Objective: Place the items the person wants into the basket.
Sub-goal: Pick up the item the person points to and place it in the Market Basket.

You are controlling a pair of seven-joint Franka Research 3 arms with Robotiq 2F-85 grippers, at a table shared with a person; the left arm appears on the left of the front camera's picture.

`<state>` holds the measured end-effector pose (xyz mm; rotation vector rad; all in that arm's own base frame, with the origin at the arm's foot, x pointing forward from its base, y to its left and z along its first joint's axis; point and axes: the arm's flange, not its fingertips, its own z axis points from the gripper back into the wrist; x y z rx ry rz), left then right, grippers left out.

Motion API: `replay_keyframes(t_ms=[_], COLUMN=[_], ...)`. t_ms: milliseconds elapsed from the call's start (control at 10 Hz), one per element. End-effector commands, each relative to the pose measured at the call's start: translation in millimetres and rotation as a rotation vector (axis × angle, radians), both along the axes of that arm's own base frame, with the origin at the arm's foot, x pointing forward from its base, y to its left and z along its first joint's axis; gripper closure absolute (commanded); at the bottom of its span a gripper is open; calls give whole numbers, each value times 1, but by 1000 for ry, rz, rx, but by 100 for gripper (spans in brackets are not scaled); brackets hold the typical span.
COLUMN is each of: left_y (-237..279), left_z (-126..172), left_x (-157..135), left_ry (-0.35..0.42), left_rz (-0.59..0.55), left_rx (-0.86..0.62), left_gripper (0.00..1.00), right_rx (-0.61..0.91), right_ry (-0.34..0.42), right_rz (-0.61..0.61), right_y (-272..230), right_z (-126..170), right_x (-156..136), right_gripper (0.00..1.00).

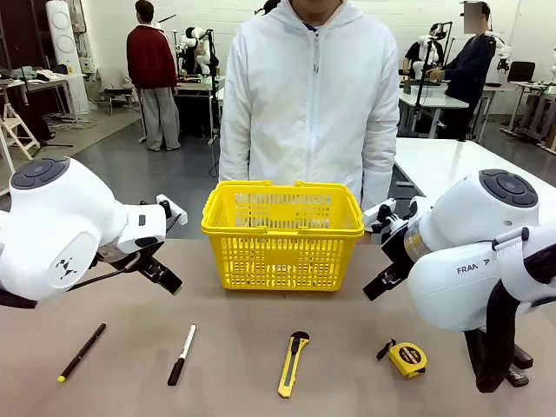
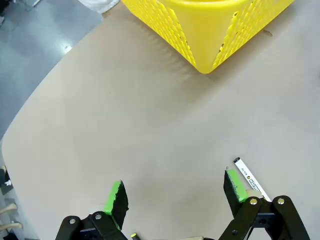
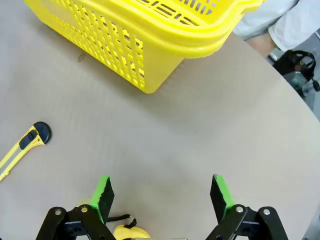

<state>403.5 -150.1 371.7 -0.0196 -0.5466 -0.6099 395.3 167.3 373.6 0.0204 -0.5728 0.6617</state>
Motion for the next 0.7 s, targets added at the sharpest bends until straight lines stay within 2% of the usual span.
replay_keyframes(t_ms=[0, 600], left_y=[0, 0], left_z=[0, 0], left_x=[0, 0], left_ry=[0, 0], left_rz=[0, 0], left_rx=[0, 0], left_gripper=[0, 0], right_rx=[0, 0], right_ry=[0, 0], right_rz=[0, 0], right_y=[0, 0], right_z=[0, 0], right_x=[0, 0], right_gripper=[0, 0])
